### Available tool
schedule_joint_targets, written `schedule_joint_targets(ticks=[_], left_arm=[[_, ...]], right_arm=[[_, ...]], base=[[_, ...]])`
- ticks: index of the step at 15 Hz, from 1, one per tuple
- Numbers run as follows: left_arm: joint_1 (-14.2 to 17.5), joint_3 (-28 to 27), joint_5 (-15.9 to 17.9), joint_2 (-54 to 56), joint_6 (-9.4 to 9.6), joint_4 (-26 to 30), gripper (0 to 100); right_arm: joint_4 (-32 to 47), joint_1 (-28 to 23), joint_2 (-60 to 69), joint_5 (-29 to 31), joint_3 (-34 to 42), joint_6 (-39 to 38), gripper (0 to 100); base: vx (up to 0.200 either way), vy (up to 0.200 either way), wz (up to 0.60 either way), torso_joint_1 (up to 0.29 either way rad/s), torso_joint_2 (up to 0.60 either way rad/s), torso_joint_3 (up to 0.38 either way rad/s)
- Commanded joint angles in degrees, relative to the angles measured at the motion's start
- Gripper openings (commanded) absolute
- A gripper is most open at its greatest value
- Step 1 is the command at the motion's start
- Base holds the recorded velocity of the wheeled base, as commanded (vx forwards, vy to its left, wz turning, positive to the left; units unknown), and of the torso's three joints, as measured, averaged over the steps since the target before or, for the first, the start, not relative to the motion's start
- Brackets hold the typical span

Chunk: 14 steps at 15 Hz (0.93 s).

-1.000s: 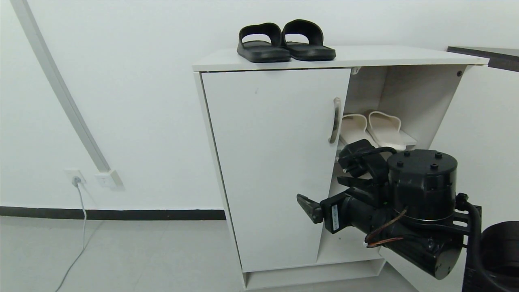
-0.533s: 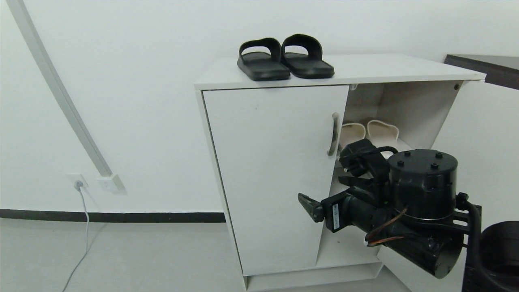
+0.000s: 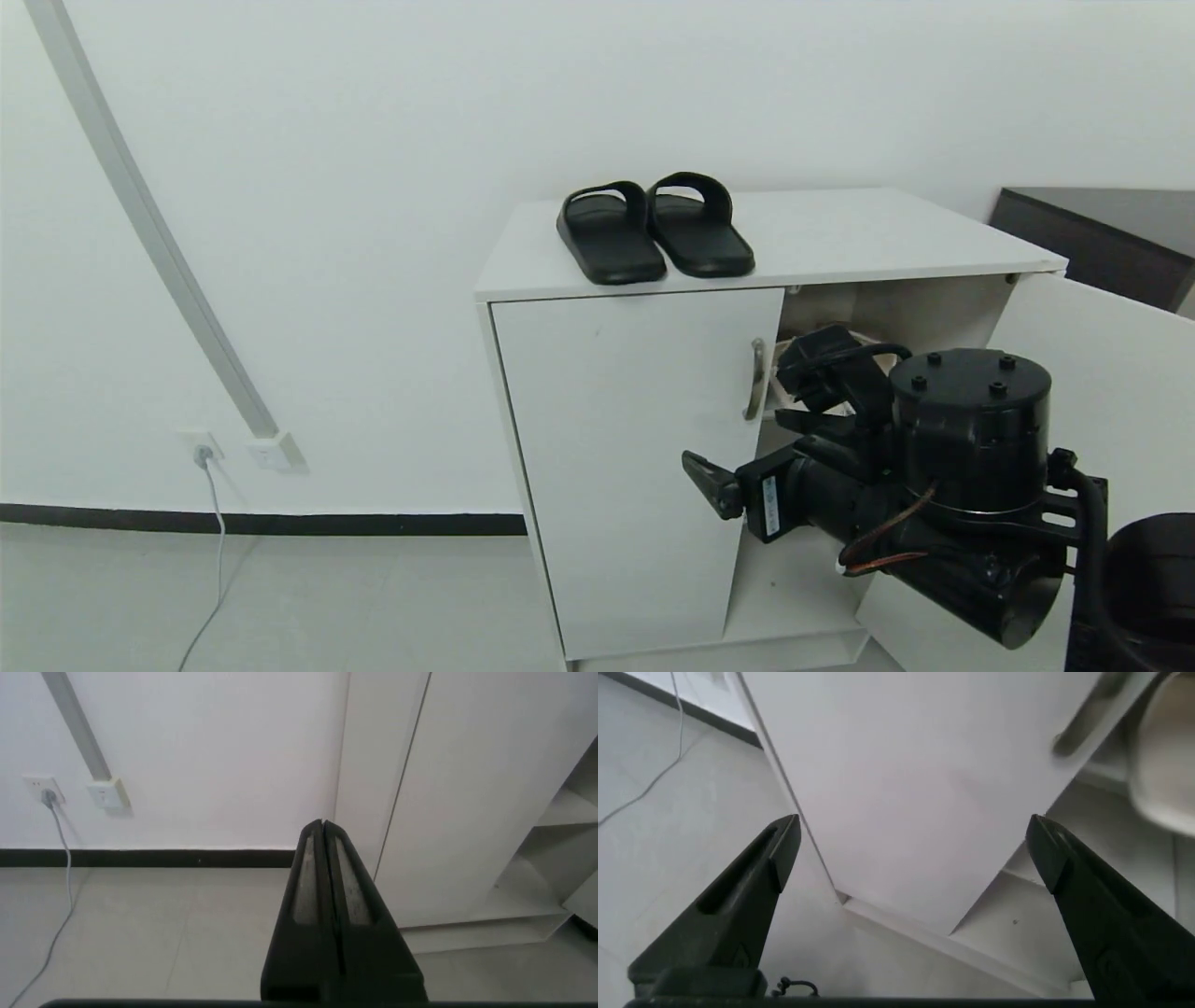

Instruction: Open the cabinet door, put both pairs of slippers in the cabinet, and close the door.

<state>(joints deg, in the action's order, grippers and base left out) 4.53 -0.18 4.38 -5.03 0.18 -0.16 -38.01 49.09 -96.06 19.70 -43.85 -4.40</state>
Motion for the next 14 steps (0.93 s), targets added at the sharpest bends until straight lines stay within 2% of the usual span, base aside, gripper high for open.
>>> schedule_joint_targets(ticks=[1,11,12,14], left_arm=[[0.0,0.0,0.0,-0.1,-0.01,0.0,0],[0.0,0.0,-1.1,-0.1,-1.41,0.1,0],[0.0,0.0,-1.9,-0.1,-2.91,0.1,0],[0.0,0.0,-2.4,-0.1,-3.52,0.1,0]], right_arm=[[0.0,0.0,-0.1,0.0,0.0,0.0,100],[0.0,0.1,0.0,0.0,0.7,-0.1,100],[0.0,0.1,-0.1,0.0,0.7,-0.1,100],[0.0,0.1,-0.1,0.0,0.7,-0.1,100]], base=[[0.0,0.0,0.0,0.149,-0.48,-0.32],[0.0,0.0,0.0,0.187,-0.5,-0.315],[0.0,0.0,0.0,0.207,-0.53,-0.32],[0.0,0.0,0.0,0.227,-0.54,-0.31]])
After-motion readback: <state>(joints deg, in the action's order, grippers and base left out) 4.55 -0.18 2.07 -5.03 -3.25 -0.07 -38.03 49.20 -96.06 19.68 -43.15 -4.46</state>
